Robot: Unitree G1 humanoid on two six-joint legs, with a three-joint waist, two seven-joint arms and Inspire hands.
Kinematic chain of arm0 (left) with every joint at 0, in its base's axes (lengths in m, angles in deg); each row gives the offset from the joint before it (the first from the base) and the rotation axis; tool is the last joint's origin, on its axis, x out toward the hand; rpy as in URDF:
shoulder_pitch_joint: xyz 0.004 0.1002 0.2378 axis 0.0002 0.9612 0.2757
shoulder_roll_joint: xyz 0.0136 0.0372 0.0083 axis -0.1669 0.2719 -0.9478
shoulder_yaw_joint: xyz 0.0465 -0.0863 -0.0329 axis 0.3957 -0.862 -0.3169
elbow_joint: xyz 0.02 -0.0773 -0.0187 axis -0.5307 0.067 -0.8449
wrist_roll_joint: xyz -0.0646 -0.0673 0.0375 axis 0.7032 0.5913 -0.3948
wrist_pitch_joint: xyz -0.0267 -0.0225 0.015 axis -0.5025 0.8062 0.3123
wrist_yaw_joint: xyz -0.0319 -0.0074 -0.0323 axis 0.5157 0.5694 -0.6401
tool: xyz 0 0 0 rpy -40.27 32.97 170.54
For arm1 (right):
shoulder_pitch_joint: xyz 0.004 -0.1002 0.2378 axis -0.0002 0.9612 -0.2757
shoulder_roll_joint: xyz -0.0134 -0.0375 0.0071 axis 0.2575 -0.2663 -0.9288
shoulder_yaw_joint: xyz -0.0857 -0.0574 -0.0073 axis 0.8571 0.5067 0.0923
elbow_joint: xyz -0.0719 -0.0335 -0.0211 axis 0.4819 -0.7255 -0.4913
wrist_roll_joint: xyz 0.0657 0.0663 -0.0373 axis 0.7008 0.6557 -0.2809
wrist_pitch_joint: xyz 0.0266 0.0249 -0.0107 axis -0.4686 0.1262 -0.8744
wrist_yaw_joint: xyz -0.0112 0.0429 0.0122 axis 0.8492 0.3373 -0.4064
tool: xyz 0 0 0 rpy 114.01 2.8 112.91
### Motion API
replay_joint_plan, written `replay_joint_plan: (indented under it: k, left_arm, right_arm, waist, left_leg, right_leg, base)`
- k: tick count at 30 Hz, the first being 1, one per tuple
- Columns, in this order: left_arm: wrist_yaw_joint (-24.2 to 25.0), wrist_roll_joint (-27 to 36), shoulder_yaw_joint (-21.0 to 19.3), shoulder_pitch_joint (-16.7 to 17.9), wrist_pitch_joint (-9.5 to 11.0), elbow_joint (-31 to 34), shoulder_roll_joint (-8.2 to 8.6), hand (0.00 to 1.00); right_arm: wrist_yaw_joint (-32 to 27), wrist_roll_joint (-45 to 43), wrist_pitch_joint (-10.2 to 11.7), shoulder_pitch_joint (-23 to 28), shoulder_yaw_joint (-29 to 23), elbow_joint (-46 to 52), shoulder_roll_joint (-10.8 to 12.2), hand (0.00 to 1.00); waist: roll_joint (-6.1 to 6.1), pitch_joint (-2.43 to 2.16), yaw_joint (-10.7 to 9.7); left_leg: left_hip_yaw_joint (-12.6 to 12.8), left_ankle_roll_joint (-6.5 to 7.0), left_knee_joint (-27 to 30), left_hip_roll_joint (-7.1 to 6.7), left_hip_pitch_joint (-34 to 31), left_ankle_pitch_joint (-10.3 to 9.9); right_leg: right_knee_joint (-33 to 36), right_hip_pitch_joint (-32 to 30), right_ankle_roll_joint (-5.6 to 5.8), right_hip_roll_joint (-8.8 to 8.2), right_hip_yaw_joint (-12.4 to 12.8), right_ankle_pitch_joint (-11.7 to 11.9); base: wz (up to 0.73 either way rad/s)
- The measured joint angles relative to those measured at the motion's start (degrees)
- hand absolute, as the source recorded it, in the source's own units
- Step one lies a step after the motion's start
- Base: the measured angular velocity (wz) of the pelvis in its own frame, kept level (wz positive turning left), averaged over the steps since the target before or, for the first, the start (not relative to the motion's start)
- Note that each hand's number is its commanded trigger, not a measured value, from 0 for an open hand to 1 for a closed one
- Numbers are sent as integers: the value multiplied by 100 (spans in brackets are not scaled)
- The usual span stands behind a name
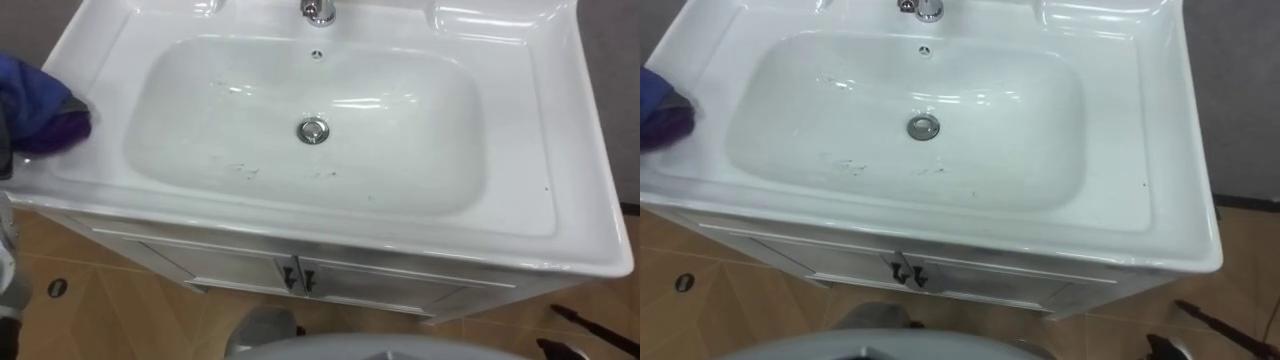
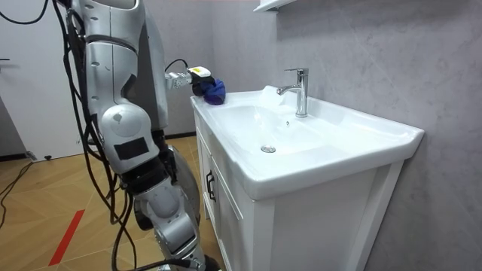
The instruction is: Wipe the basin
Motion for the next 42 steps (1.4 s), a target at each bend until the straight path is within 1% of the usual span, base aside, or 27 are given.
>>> replay_joint_plan:
  k: [3, 9, 12, 17, 19, 21, 23, 25, 26, 27, 29, 30, 33, 35, 38, 42]
  left_arm:
    - [-1, 438, -47, 0, 64, 0, 31, 0]
    - [-13, 639, -49, -7, 177, 30, 33, 0]
    - [-27, 655, -49, -6, 186, 51, 53, 0]
    - [-127, 1121, -56, 10, 190, 196, 244, 0]
    - [-133, 1327, -52, 26, 250, 200, 275, 0]
    - [-133, 1478, -46, 69, 366, 246, 279, 0]
    - [-133, 1481, -45, 112, 447, 291, 279, 0]
    - [-133, 1481, -45, 112, 494, 292, 279, 0]
    - [-133, 1481, -46, 111, 525, 293, 279, 0]
    - [-133, 1481, -46, 111, 540, 293, 279, 0]
    - [-133, 1491, -46, 111, 632, 293, 287, 0]
    - [-136, 1520, -46, 111, 663, 294, 289, 0]
    - [-224, 1653, -46, 110, 710, 294, 308, 0]
    - [-259, 1687, -46, 110, 723, 294, 326, 0]
    - [-259, 1706, -46, 111, 731, 293, 395, 0]
    - [-258, 1772, -45, 110, 749, 293, 427, 0]
  right_arm:
    - [-51, -1, -1, 7, 1, 1, 1, 0]
    - [-63, 0, -1, -13, 9, 33, 2, 0]
    - [-78, 21, -2, -33, 9, 32, 1, 0]
    - [-176, 26, -1, -65, 13, 16, 2, 0]
    - [-181, 26, 2, -87, 18, 12, 3, 0]
    - [-192, 51, 15, -121, 15, -17, 3, 0]
    - [-197, 50, 14, -153, 15, -62, 3, 0]
    - [-196, 50, 14, -156, 14, -71, 3, 0]
    - [-196, 42, 15, -152, 13, -72, 3, 0]
    - [-196, 42, 18, -140, 13, -79, 3, 0]
    - [-195, 42, 19, -92, 14, -98, 3, 0]
    - [-193, 43, 19, -86, 16, -97, 4, 0]
    - [-192, 47, 9, -56, 16, -99, 11, 0]
    - [-191, 47, 6, -33, 16, -99, 23, 0]
    - [-176, 45, 5, -41, 9, -98, 28, 0]
    - [-172, 48, 3, -51, 6, -87, 46, 0]
  waist:
    - [0, -3, 10]
    - [11, -5, 59]
    - [9, -5, 68]
    - [14, -5, 101]
    - [18, -3, 100]
    - [28, -4, 69]
    - [50, 7, 19]
    - [60, 1, -4]
    - [102, 8, -14]
    - [111, 7, -18]
    - [148, -8, -15]
    - [184, -9, -19]
    - [237, -9, -77]
    - [237, -9, -82]
    - [218, -2, -154]
    - [205, -2, -175]
  left_leg:
    - [61, 4, -1, 5, 6, 0]
    - [85, 26, 1, -4, 6, -12]
    - [82, 27, -24, -16, 9, -12]
    - [80, 32, -46, -48, 53, -9]
    - [80, 33, -70, -62, 99, -9]
    - [80, 33, -78, -62, 102, -8]
    - [83, 35, -88, -69, 103, -9]
    - [90, 43, -107, -73, 105, -14]
    - [102, 47, -119, -74, 109, -16]
    - [112, 50, -120, -73, 114, -19]
    - [156, 58, -155, -76, 148, -23]
    - [156, 60, -164, -84, 156, -24]
    - [161, 66, -193, -104, 187, -24]
    - [178, 68, -194, -104, 212, -23]
    - [166, 68, -186, -108, 215, -23]
    - [174, 74, -153, -104, 209, -26]
  right_leg:
    - [9, -1, 0, 2, 74, 0]
    - [5, -5, 7, 7, 141, -1]
    - [-3, -4, 10, 11, 175, 0]
    - [-14, 4, 17, 14, 247, 4]
    - [-25, 14, 19, 8, 267, 4]
    - [-96, 43, 33, 23, 270, 11]
    - [-107, 50, 40, 21, 270, 15]
    - [-116, 49, 45, 17, 276, 18]
    - [-119, 48, 51, 16, 292, 22]
    - [-116, 49, 54, 17, 312, 24]
    - [-102, 59, 65, 16, 405, 30]
    - [-95, 59, 68, 11, 417, 32]
    - [-94, 56, 74, -10, 437, 30]
    - [-98, 61, 76, -8, 489, 29]
    - [-106, 35, 76, -6, 511, 29]
    - [-93, 19, 76, -2, 567, 30]
  base:
    - [0]
    - [0]
    - [0]
    - [4]
    - [0]
    - [0]
    - [0]
    - [0]
    - [-5]
    - [-8]
    - [-10]
    - [-6]
    - [-2]
    - [-7]
    - [-2]
    - [-4]
